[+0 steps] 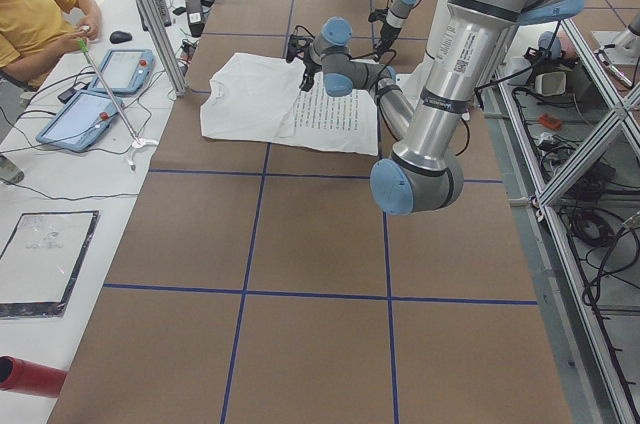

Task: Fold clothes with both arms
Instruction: 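Move both grippers down to the hem corners nearest the robot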

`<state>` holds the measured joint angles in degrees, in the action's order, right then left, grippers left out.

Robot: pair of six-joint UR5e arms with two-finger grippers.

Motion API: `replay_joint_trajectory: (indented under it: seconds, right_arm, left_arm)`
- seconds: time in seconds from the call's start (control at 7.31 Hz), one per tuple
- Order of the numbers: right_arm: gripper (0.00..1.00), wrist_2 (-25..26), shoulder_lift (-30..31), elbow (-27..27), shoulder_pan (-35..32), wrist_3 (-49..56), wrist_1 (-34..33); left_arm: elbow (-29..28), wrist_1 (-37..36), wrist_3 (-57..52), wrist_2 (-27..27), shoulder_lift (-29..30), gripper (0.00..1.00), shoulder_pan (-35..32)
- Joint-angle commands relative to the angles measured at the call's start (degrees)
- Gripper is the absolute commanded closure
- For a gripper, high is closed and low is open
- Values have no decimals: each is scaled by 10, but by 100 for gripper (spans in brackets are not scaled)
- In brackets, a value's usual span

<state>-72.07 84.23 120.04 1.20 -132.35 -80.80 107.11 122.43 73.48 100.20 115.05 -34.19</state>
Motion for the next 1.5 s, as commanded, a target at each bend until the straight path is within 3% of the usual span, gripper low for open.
replay_joint_trajectory:
  seconds: [0.0, 0.41, 0.68, 1.09, 1.37]
  right_arm:
    - [100, -1, 1, 5, 0, 0, 0]
    - [100, -4, 4, 22, 3, 2, -27]
    - [100, -4, 28, 38, 19, 3, -29]
    - [100, -1, 84, 74, 40, 8, -28]
    - [100, 0, 90, 76, 40, 9, -28]
  left_arm:
    - [3, 0, 8, 0, 0, 2, -1]
    - [47, -4, 102, -7, -34, 2, 17]
    - [83, -13, 157, -105, -74, 2, 106]
    - [127, -151, 170, -135, -89, 2, 157]
    - [153, -158, 220, -159, -152, 2, 221]
